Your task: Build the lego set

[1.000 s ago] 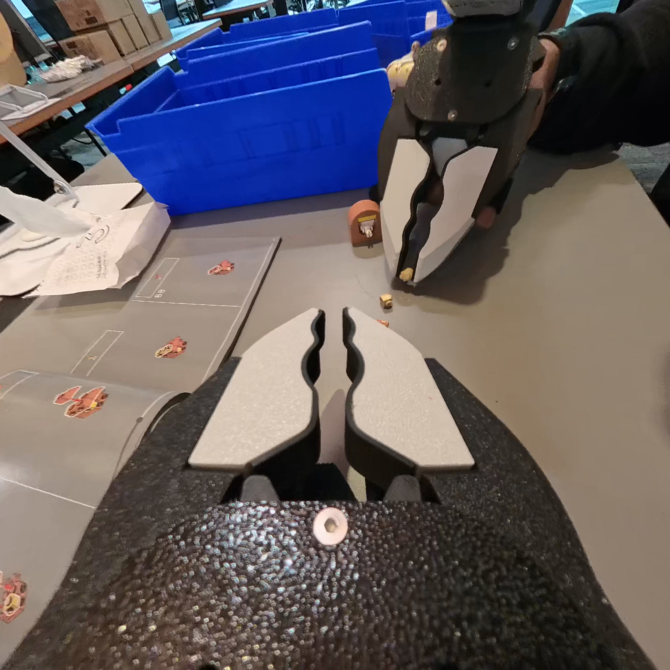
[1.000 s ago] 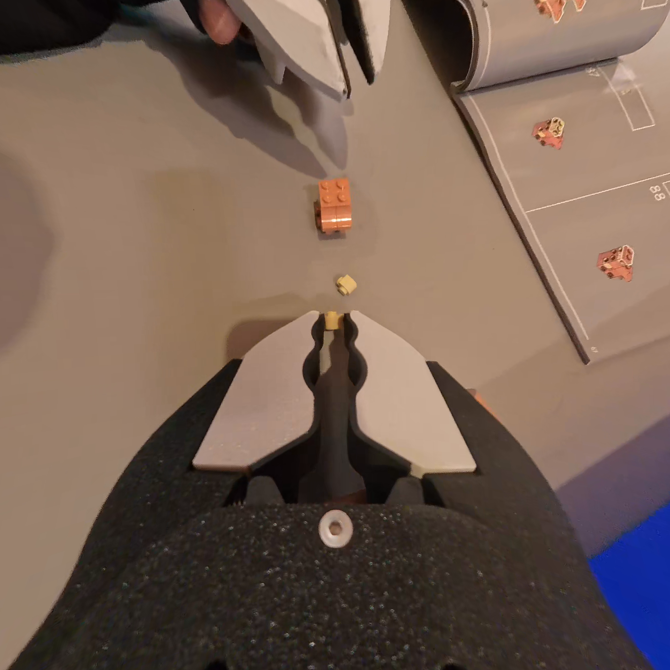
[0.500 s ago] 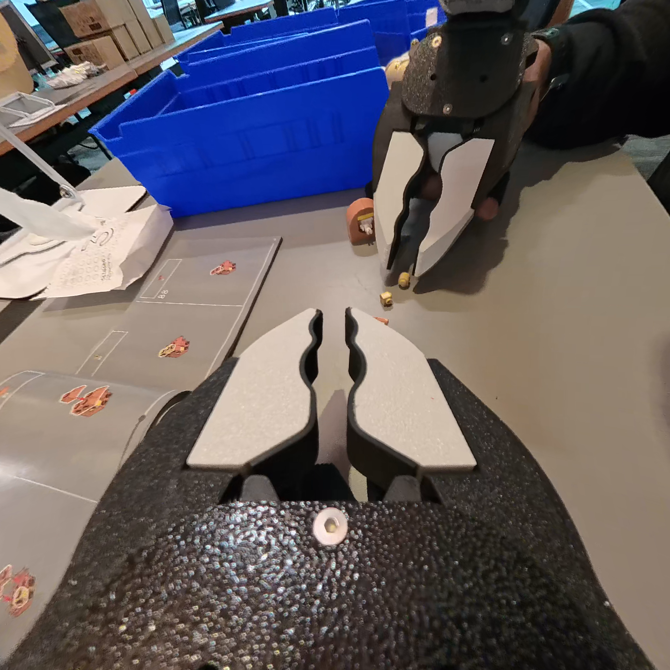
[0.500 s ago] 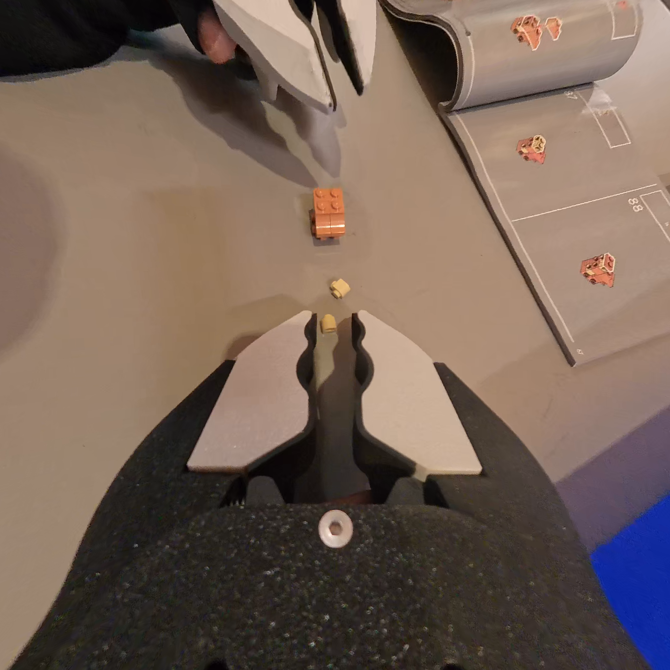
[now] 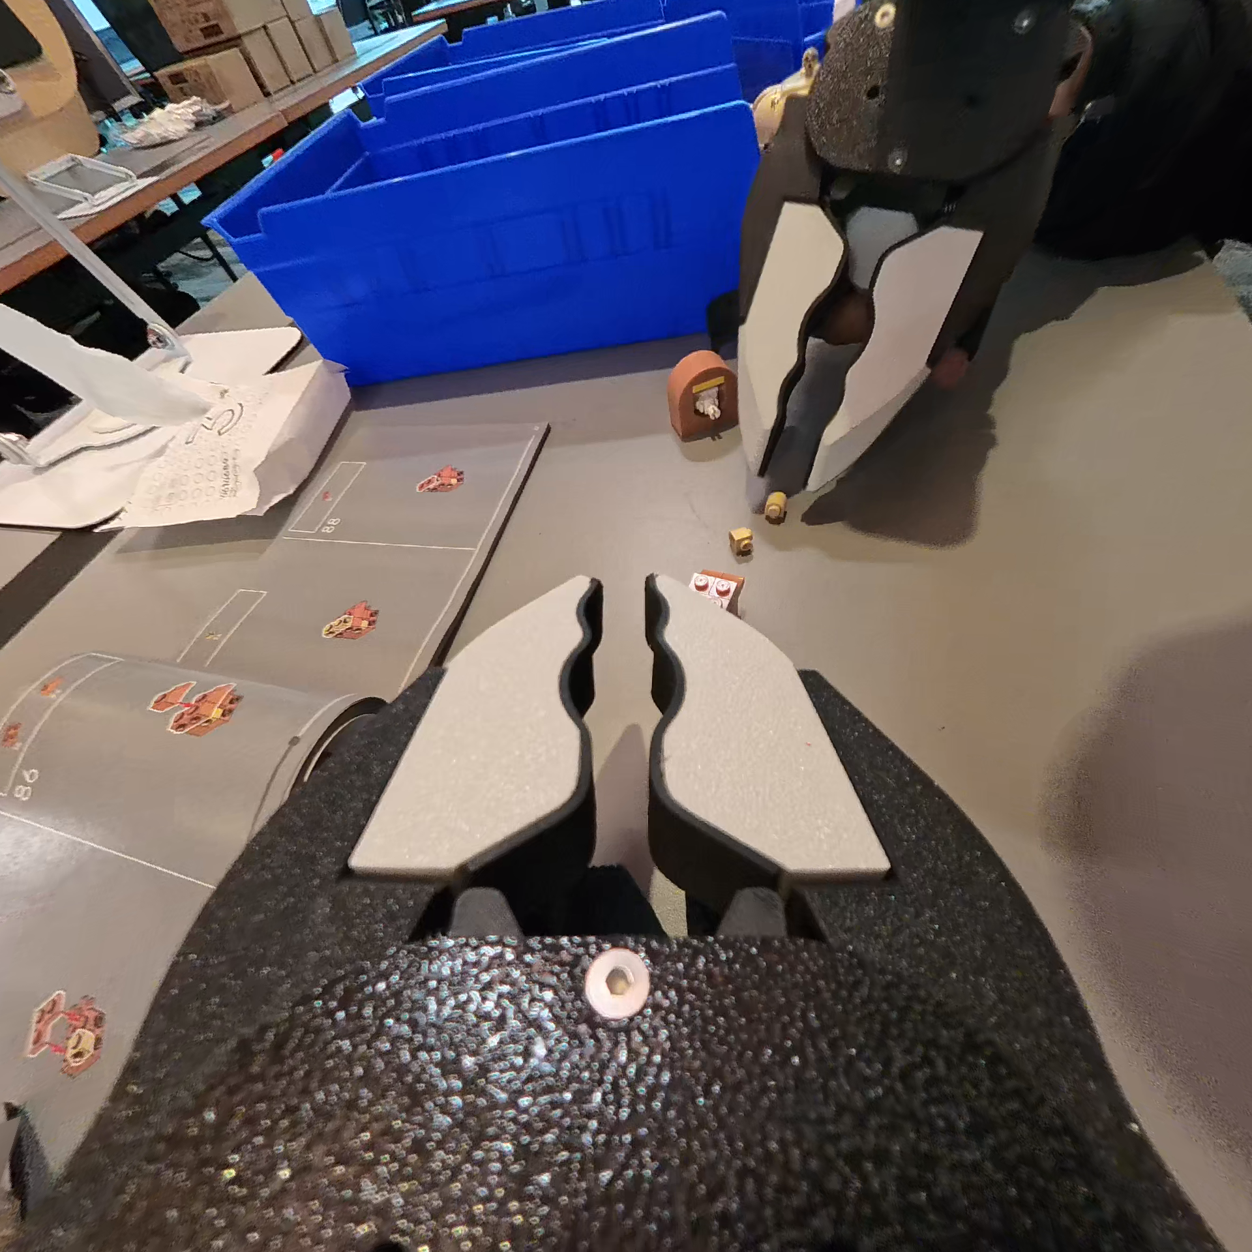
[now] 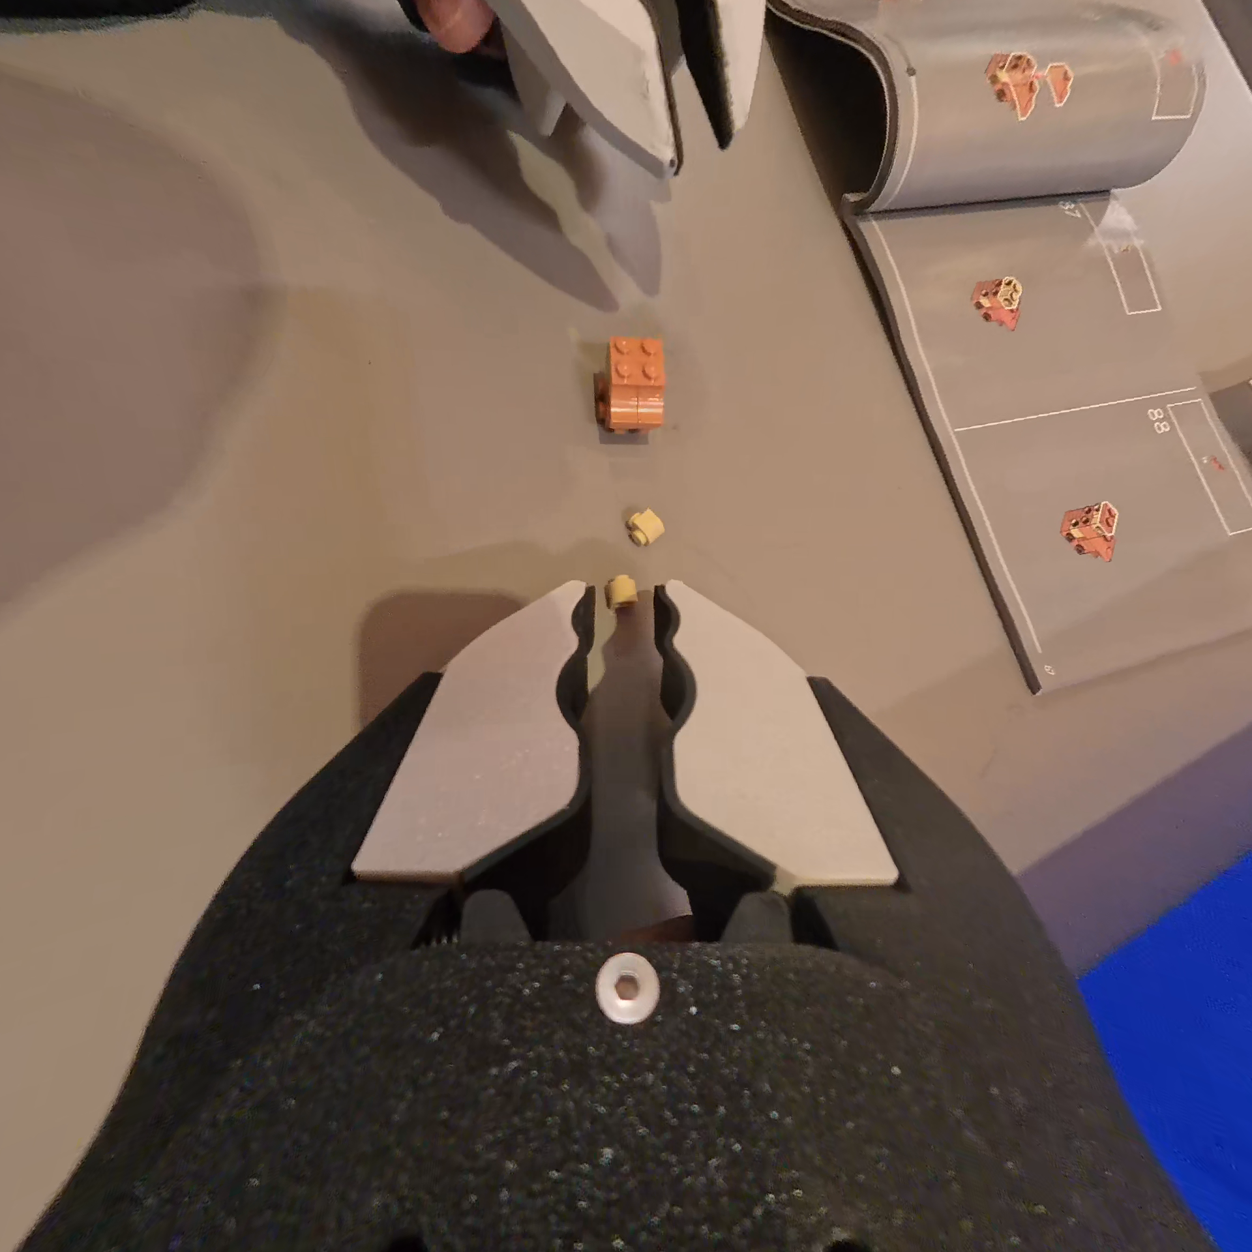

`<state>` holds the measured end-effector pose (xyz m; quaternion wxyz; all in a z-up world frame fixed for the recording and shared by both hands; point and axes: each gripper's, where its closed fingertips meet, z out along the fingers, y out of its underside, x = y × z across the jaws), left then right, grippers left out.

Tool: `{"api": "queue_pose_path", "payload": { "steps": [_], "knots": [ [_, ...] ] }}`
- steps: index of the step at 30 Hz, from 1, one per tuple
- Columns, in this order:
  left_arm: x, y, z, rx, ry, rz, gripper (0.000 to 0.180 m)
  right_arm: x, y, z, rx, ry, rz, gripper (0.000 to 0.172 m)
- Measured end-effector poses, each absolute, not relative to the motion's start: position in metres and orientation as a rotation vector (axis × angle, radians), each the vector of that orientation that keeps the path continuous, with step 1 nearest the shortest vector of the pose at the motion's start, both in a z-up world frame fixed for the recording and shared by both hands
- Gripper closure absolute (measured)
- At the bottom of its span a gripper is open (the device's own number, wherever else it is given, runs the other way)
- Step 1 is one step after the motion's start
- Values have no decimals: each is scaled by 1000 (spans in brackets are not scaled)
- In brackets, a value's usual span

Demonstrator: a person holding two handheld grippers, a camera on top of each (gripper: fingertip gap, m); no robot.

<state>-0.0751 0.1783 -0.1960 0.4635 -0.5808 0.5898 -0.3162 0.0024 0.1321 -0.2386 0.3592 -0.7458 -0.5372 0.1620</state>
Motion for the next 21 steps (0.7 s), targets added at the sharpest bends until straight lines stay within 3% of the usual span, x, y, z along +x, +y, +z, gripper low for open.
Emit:
{"api": "queue_pose_path", "payload": {
  "steps": [11, 21],
  "knots": [
    [-75, 175, -197, -1418, 1470, -771, 169, -6, 135, -246, -1966, -1362, 458, 164],
    [-62, 150, -178, -1304, 1439, -951, 168, -40, 145, -183, -1749, -929, 956, 164]
  ]
}}
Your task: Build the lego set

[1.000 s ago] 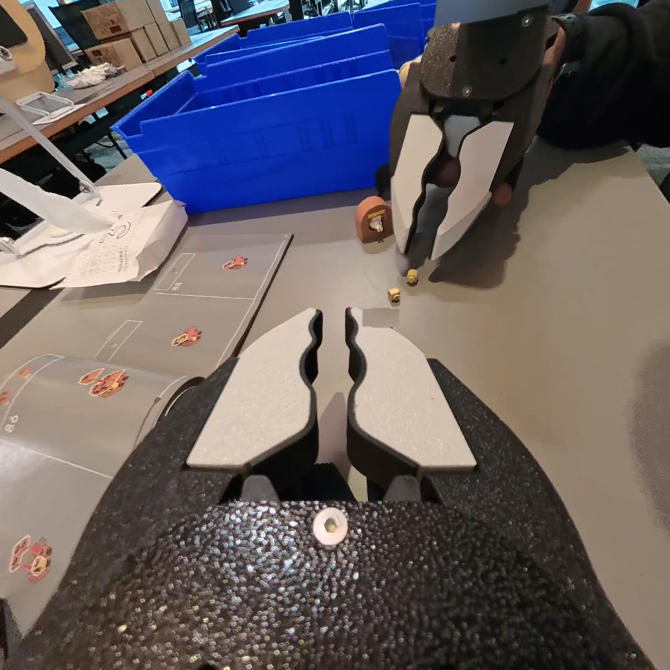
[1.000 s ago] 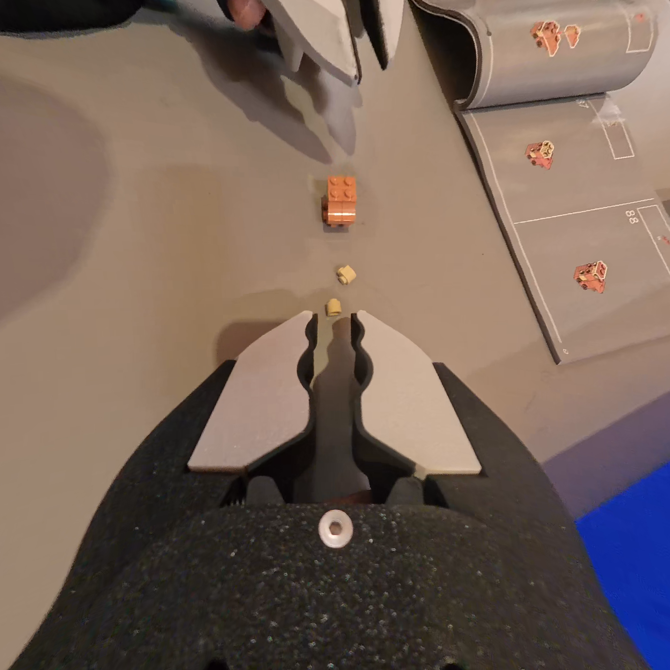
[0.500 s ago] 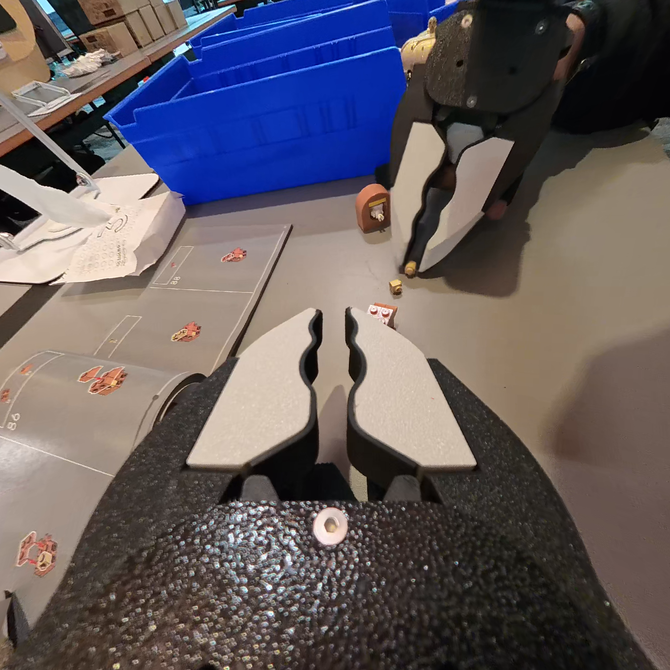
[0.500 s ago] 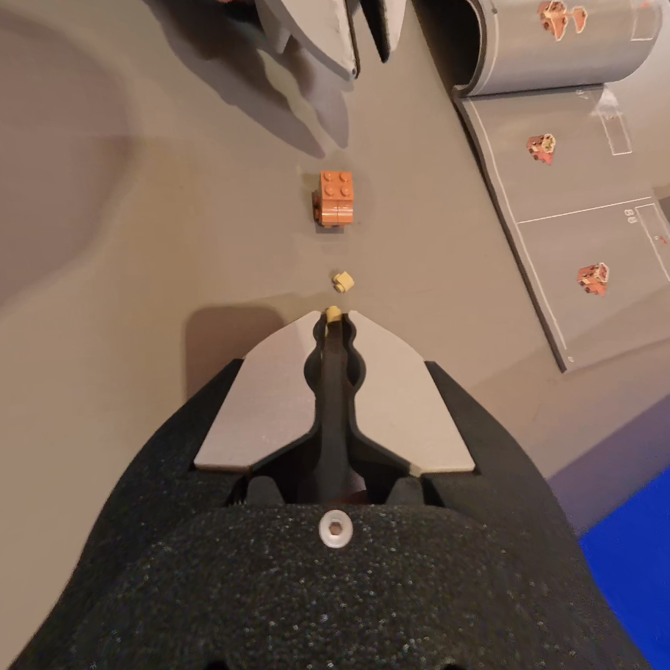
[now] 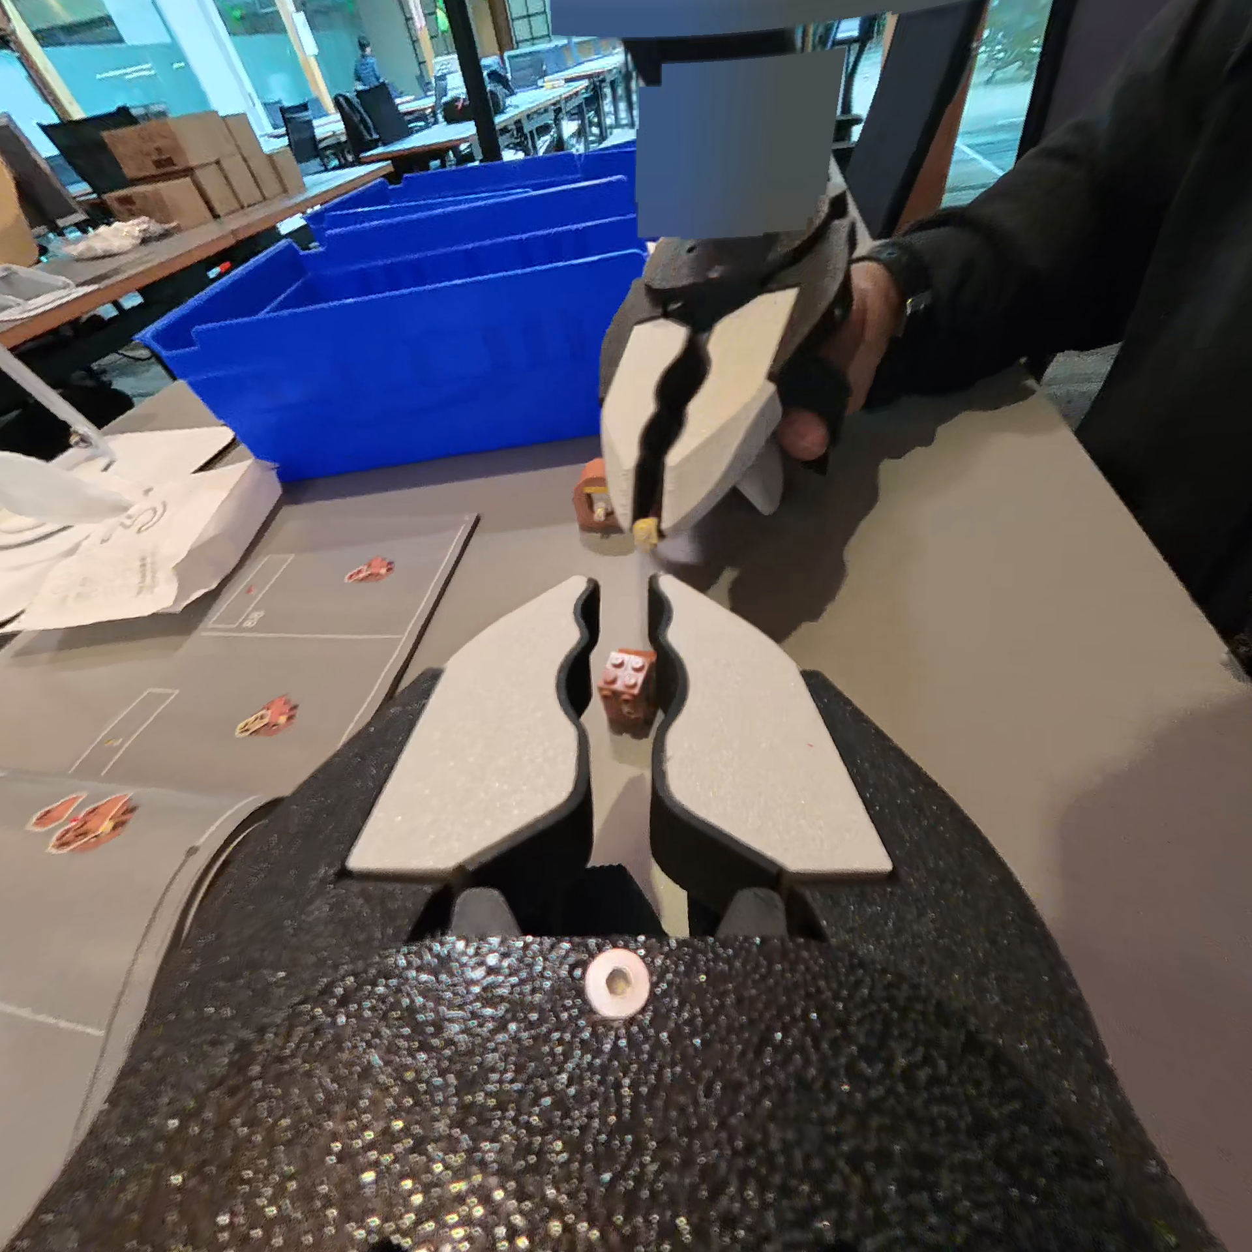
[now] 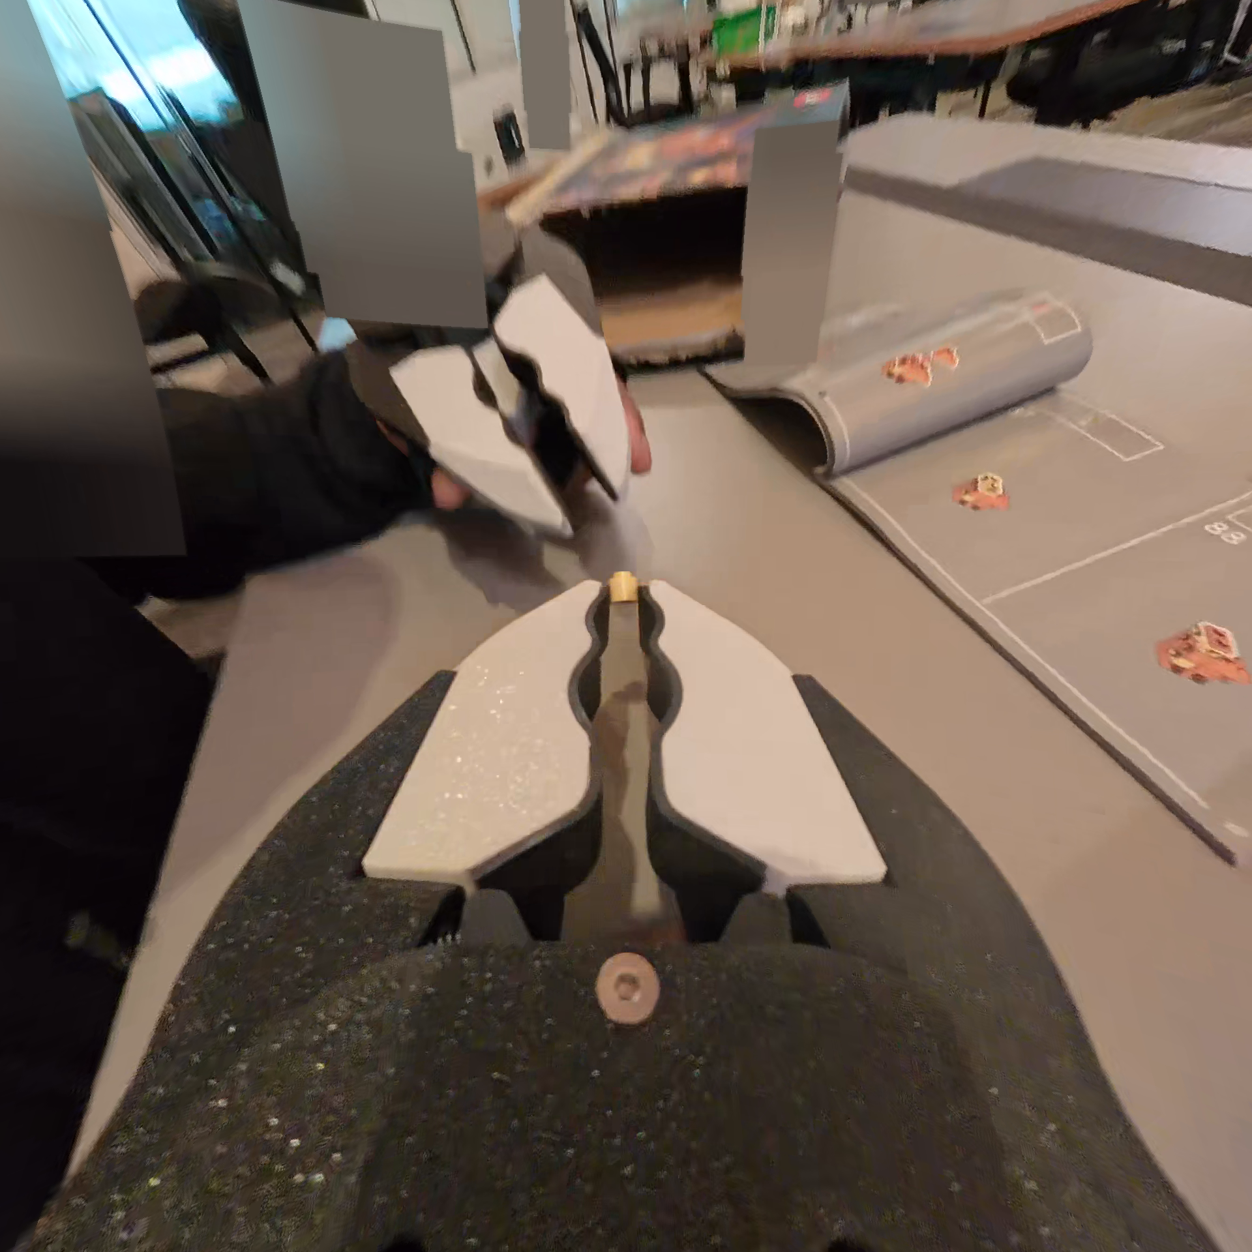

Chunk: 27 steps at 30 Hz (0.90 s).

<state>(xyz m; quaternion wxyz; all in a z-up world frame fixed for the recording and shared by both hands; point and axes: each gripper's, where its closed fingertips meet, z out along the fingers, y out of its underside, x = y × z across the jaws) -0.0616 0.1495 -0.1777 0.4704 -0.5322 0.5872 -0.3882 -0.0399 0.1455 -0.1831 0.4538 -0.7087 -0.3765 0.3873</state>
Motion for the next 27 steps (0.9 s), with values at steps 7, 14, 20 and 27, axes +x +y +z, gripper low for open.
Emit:
{"api": "queue_pose_path", "payload": {
  "steps": [7, 14, 20, 27],
  "knots": [
    [-55, 140, -166, -1246, 1394, -1027, 166, -54, 142, -155, -1564, -824, 1074, 164],
    [-56, 138, -149, -1212, 1282, -1166, 167, -53, 138, -146, -1495, -806, 1117, 164],
    [-55, 136, -141, -1186, 1229, -1258, 167, -56, 132, -142, -1452, -816, 1163, 164],
    [-55, 131, -139, -1179, 1227, -1321, 168, -58, 130, -138, -1412, -822, 1153, 164]
  ]
}}
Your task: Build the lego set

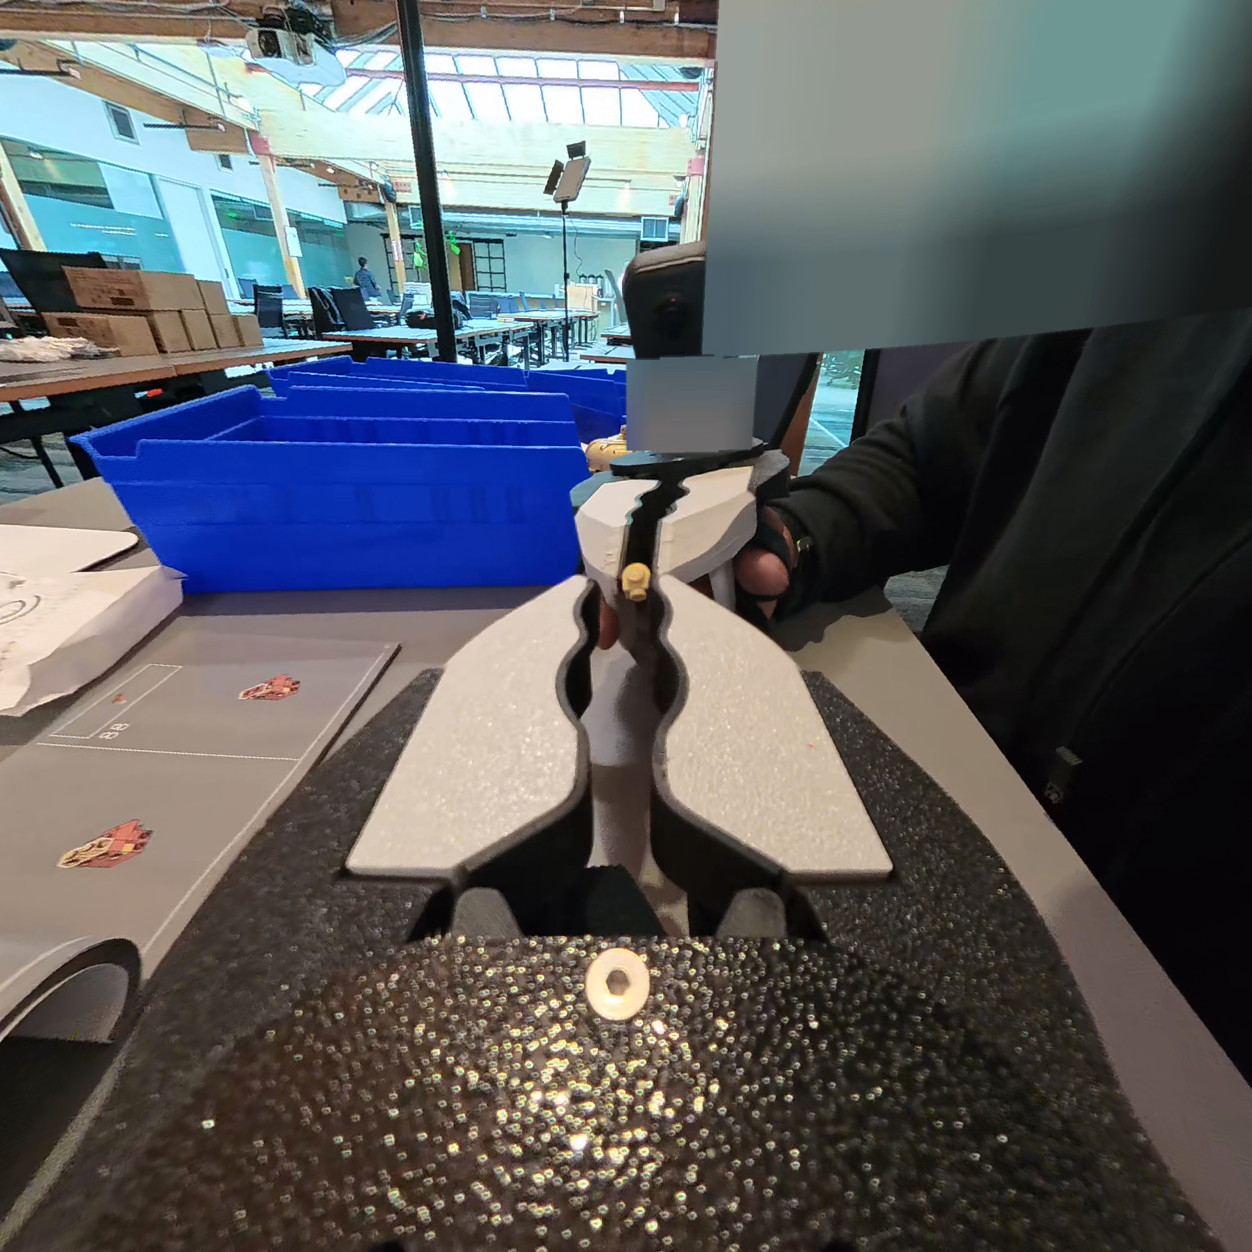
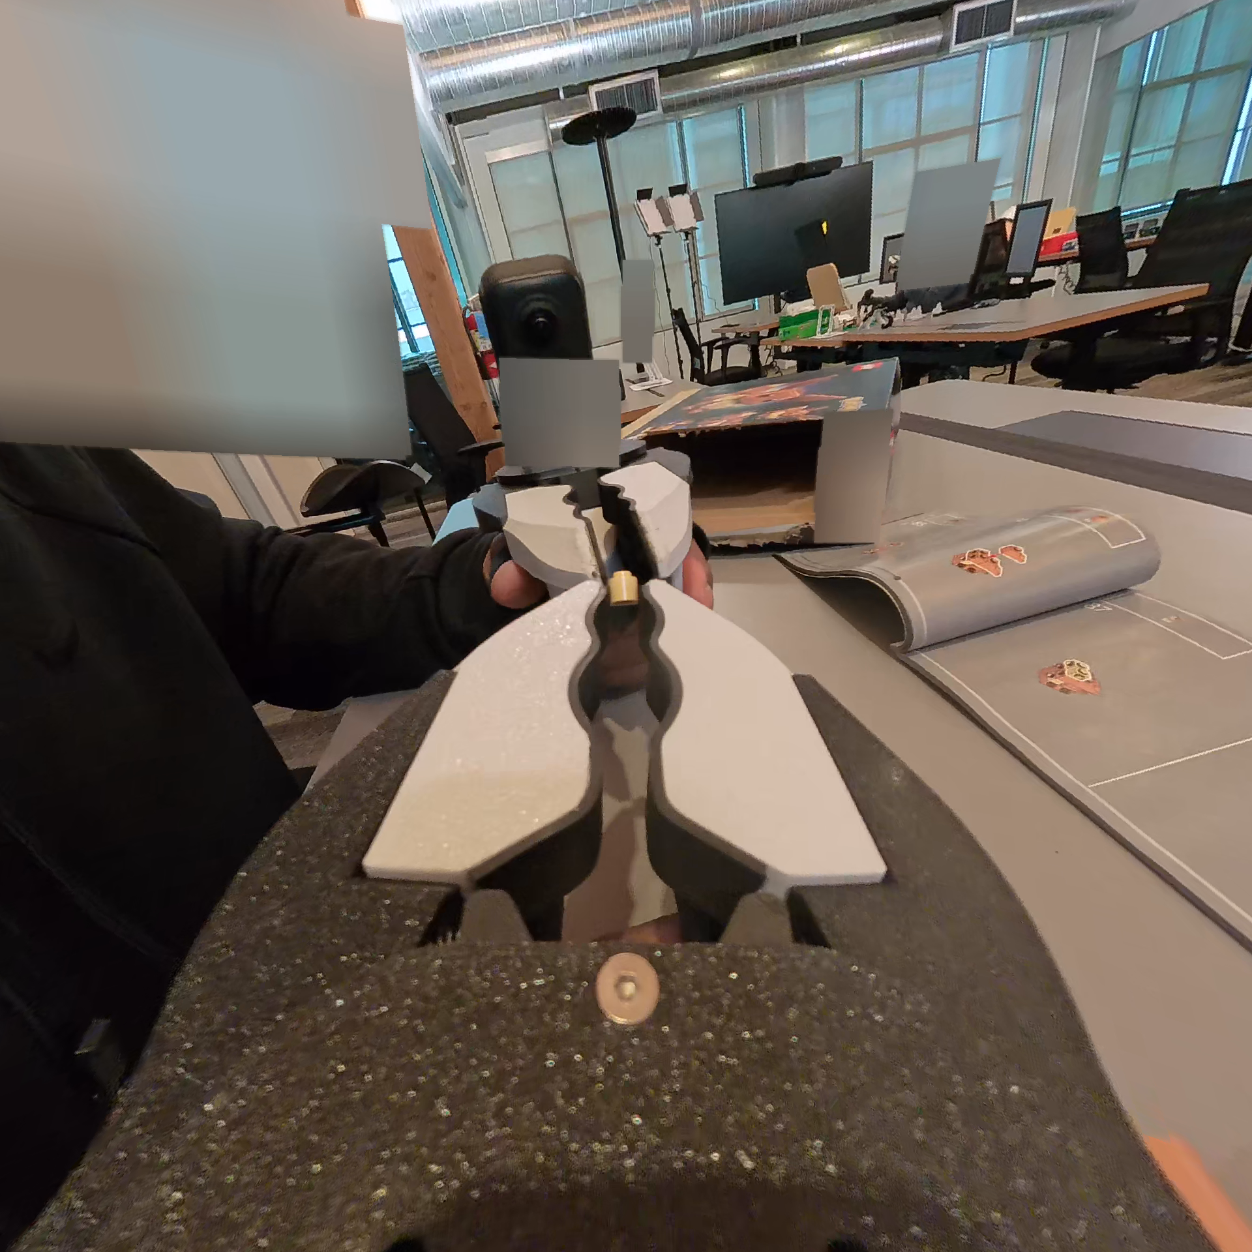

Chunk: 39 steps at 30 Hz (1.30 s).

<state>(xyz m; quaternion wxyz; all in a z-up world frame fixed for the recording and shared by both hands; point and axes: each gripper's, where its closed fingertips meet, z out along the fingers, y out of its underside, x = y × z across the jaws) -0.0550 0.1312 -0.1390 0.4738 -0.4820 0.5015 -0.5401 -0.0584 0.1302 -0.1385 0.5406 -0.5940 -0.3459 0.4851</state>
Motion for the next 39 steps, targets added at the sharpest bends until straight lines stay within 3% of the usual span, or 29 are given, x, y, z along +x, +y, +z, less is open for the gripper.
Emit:
{"api": "queue_pose_path", "payload": {
  "steps": [25, 29, 39],
  "knots": [
    [-56, 120, -138, -1163, 1270, -1433, 174, -64, 124, -138, -1370, -876, 1124, 164],
    [-59, 127, -140, -1178, 1271, -1357, 174, -61, 130, -145, -1435, -885, 1061, 155],
    [-75, 150, -174, -1318, 1456, -1066, 174, -58, 151, -214, -1888, -1074, 654, 143]
  ]
}}
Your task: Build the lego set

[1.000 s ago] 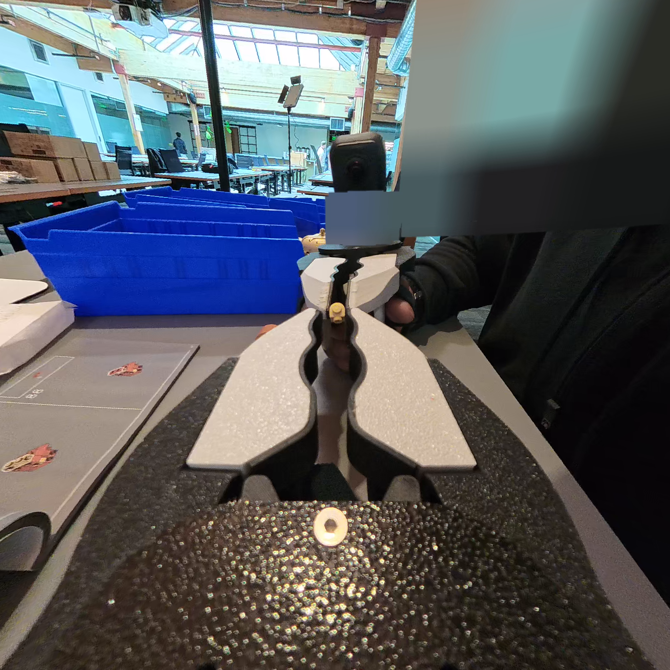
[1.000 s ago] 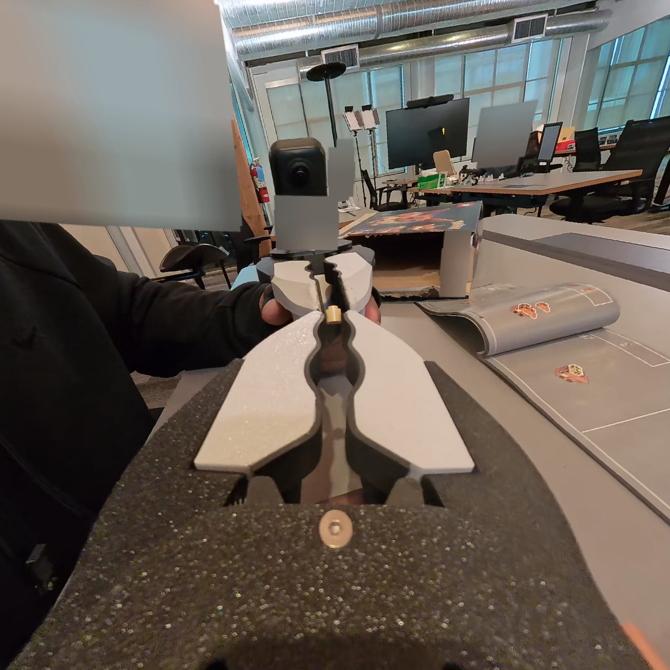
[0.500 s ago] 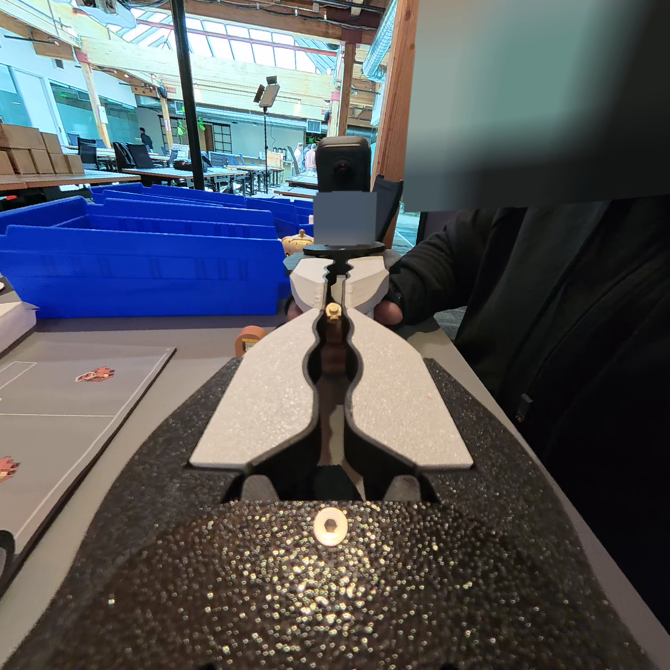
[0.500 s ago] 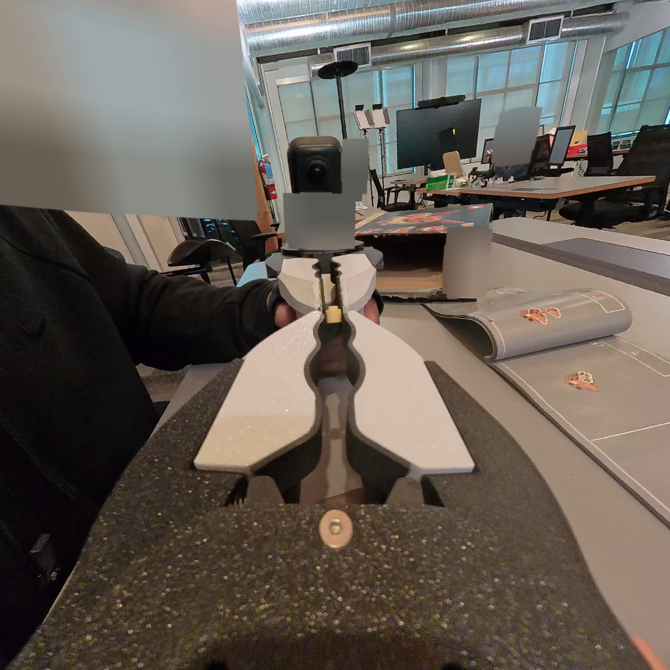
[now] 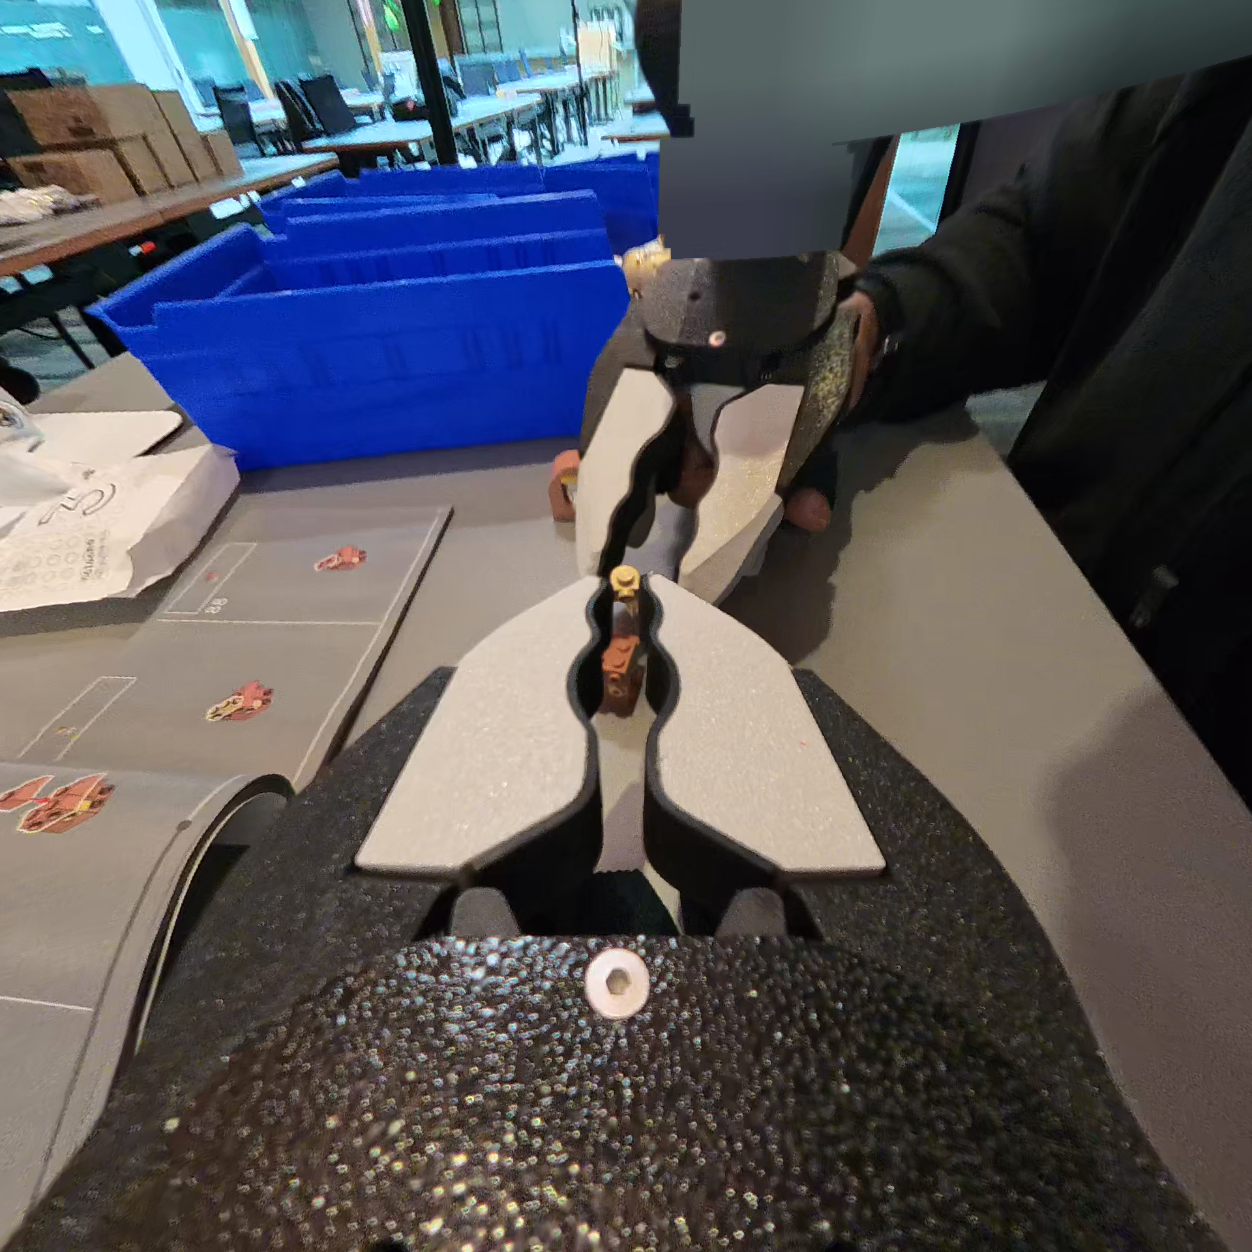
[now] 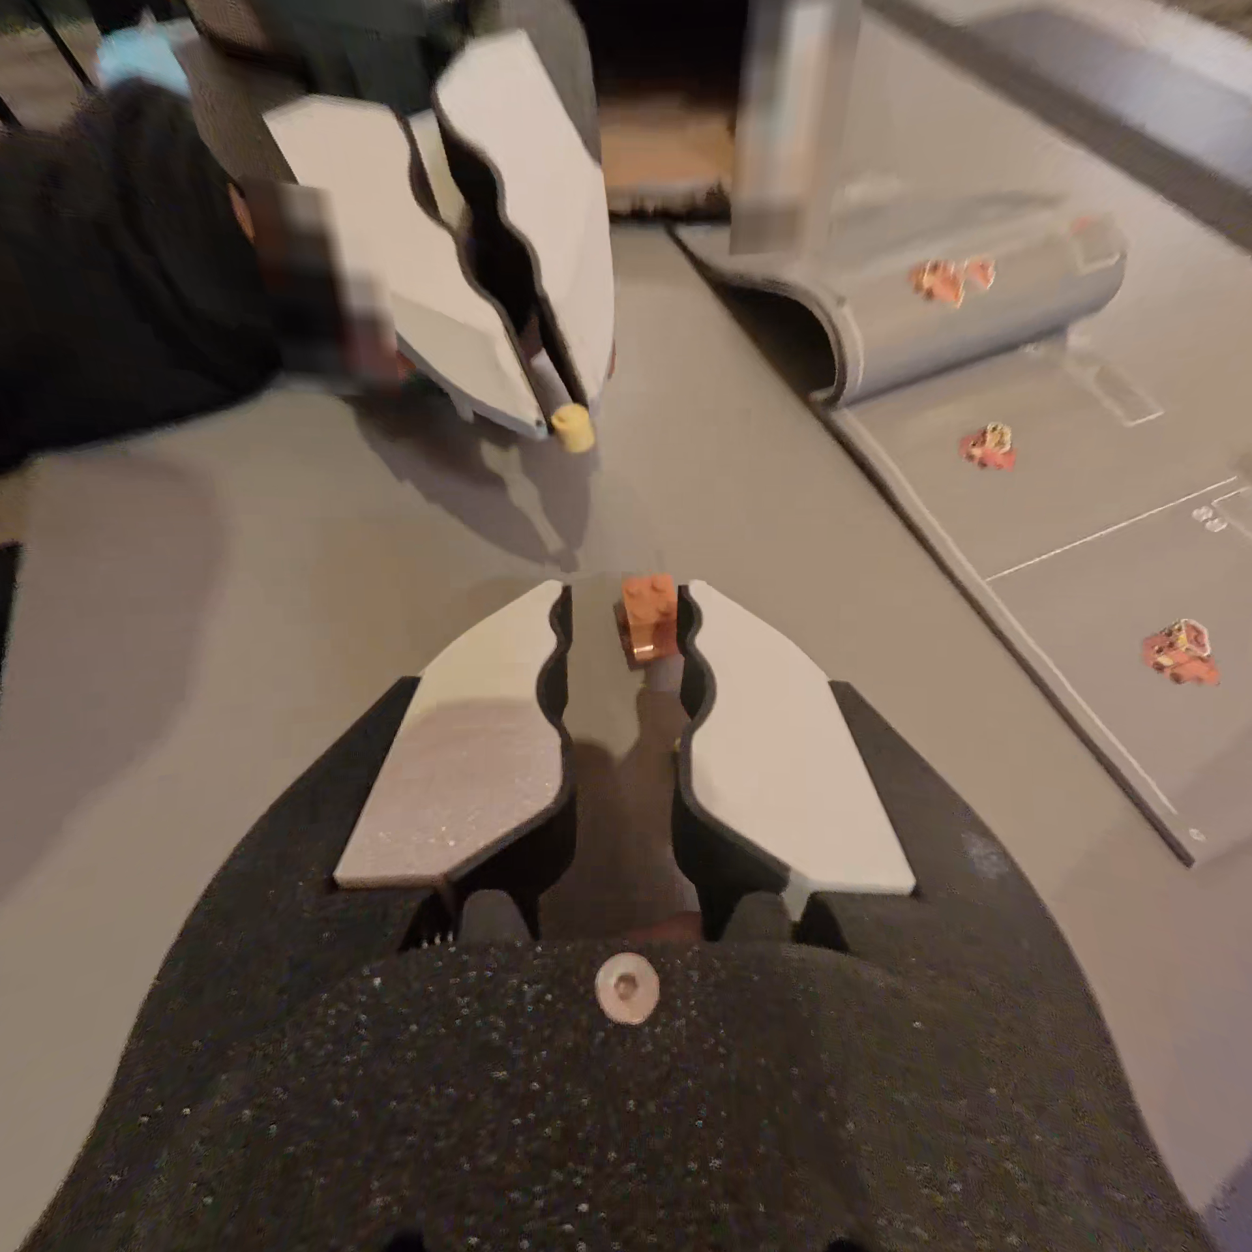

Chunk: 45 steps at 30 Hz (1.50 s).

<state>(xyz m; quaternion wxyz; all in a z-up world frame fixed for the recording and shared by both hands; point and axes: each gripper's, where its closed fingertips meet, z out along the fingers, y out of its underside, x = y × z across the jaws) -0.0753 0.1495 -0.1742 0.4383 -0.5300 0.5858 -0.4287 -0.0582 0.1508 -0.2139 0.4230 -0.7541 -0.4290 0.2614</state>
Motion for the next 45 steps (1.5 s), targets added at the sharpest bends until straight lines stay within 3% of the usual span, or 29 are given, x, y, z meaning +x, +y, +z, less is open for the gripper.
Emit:
{"api": "queue_pose_path", "payload": {
  "steps": [8, 14, 35, 45],
  "knots": [
    [-71, 146, -192, -1349, 1592, -1029, 174, -57, 161, -239, -2035, -1151, 512, 144],
    [-73, 149, -194, -1351, 1616, -1027, 174, -59, 161, -244, -2040, -1219, 482, 155],
    [-67, 190, -162, -1218, 1380, -1077, 174, -60, 141, -190, -1708, -1111, 911, 155],
    [-74, 141, -156, -1162, 1420, -969, 174, -64, 116, -188, -1523, -1251, 700, 155]
  ]
}}
